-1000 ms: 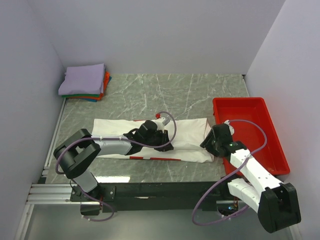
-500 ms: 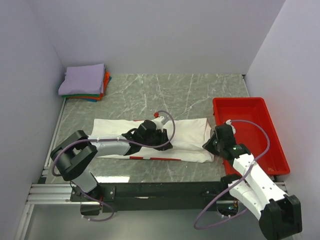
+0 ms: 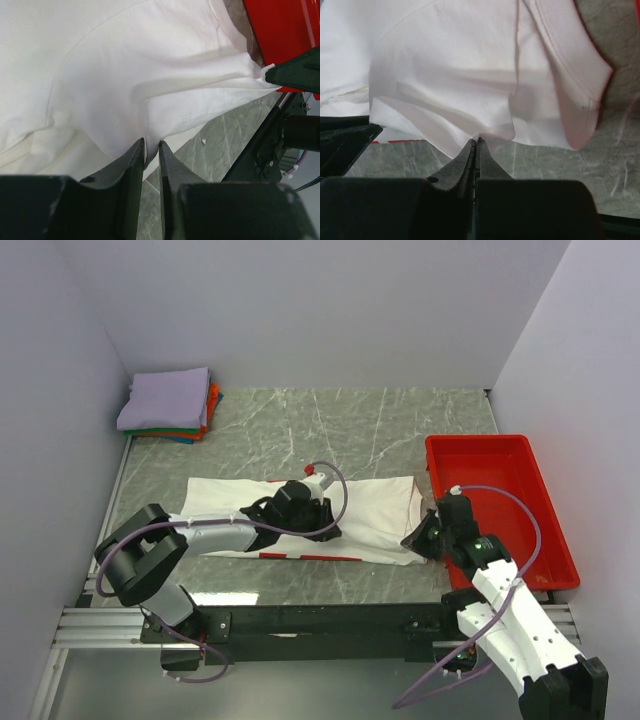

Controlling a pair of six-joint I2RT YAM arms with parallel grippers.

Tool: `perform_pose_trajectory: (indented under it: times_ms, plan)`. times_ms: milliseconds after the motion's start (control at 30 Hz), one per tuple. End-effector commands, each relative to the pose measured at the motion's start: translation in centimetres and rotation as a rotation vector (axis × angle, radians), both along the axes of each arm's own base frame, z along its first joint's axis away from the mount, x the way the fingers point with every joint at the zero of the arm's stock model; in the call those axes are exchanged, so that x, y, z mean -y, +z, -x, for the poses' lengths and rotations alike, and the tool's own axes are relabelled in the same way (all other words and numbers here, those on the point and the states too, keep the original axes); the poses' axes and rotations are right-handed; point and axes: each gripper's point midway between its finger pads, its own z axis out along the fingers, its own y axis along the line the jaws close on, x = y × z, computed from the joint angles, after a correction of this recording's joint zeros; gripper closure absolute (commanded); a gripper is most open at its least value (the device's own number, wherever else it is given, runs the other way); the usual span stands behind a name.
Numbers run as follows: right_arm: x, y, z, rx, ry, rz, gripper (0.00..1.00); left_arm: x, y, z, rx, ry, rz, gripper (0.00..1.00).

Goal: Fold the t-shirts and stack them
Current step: Fold the tshirt

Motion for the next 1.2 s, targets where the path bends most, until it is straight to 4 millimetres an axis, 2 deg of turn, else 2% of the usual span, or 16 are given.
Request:
perform_pose_trajectory:
  times_ms: [0,367,567,767,933,1167]
  plan:
    - [-0.4,2.6,-0.2,0.048,0.026,-0.023,1.0,-0.3,1.9,-0.5,0.059,0.007,0.019,0.76]
    - [-1.4,3.6,0.7,0.031,0.067,-0.073,1.0,-1.2,2.4,-0.3,0.062,0.004,0.004,0.75]
    - [-2.5,3.0,1.5,-0.021,0.108,-0.128,1.0,-1.6,2.7,-0.4,0.07,0.003,-0.004,0.75]
    - [-3.6,2.8,1.1,-0.035,0.132,-0.17,1.0,-2.1,2.2,-0.5,0.057,0.015,-0.014,0.75]
    - [-3.5,3.1,0.1,-0.027,0.133,-0.148,1.0,-2.1,2.2,-0.7,0.057,0.008,-0.015,0.75]
    - [-3.0,1.0,1.0,-0.066,0.13,-0.116,1.0,-2.5,1.5,0.0,0.037,-0.013,-0.028,0.75]
